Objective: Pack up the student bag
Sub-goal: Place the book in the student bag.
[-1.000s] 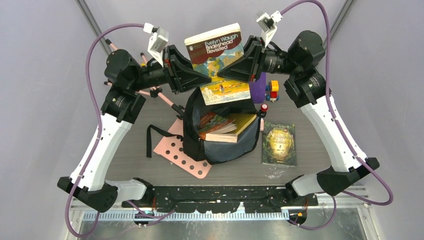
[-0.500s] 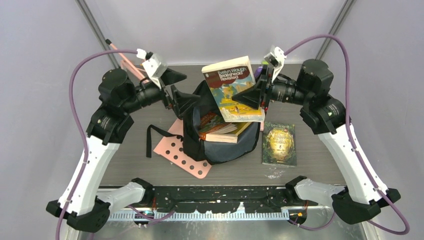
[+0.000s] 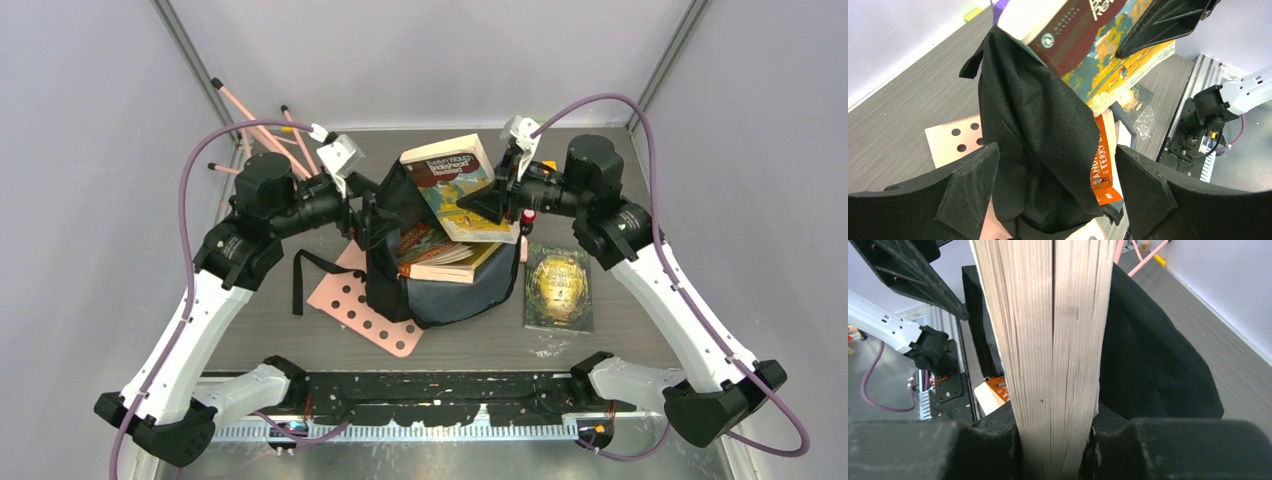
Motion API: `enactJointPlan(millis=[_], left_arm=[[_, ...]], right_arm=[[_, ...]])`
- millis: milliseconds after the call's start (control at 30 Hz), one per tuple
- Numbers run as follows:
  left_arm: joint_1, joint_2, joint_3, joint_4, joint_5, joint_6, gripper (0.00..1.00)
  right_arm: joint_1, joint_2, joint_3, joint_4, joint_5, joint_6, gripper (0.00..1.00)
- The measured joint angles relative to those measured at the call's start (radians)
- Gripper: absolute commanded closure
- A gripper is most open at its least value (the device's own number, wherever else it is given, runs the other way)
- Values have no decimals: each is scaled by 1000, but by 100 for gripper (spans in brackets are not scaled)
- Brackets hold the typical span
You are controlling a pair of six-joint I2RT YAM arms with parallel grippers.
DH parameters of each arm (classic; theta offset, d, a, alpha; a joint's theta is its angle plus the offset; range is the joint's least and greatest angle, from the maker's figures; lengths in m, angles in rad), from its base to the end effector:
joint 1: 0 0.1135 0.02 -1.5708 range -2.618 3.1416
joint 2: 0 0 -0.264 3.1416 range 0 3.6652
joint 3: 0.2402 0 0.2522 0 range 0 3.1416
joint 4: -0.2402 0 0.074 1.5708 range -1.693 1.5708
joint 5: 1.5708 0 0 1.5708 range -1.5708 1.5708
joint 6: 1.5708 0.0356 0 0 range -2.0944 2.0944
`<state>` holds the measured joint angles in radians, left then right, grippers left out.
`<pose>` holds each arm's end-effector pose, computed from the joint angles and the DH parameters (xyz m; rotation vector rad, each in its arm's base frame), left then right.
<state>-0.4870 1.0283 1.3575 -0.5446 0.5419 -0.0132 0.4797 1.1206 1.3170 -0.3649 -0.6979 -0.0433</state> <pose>0.1666 -0.1090 0.4532 0.8087 1.6452 -0.8379 0.1966 0.1281 0.4409 -0.9496 1.5163 0.9201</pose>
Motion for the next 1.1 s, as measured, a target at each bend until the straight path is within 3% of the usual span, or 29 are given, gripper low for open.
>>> enactJointPlan(millis=[67,200,267,300,400,633,867,1100], left_arm=[[-18,8,0,-2,-14,2,32],[-35,22,0,-3,-51,18,75],[-37,26,0,-4,-65,18,91],[-37,28,0,-5,-71,17,95],[-41,29,0,-3,-95,-4,100],[-43,39,13,0,-228,-78,100],[-44,63,39,0,-325,-137,100],[-50,102,67,1,-341,-165,100]], right_arm=[[0,14,-5,35,5,-17,99],[1,25,-37,133,0,-42,99],[1,27,-60,181,-3,-57,99],[1,32,-76,212,-6,-69,99],[1,50,-107,269,-4,-106,99],[1,68,-200,303,38,-165,99],[1,52,-290,212,98,-211,99],[12,70,-264,130,138,-267,95]])
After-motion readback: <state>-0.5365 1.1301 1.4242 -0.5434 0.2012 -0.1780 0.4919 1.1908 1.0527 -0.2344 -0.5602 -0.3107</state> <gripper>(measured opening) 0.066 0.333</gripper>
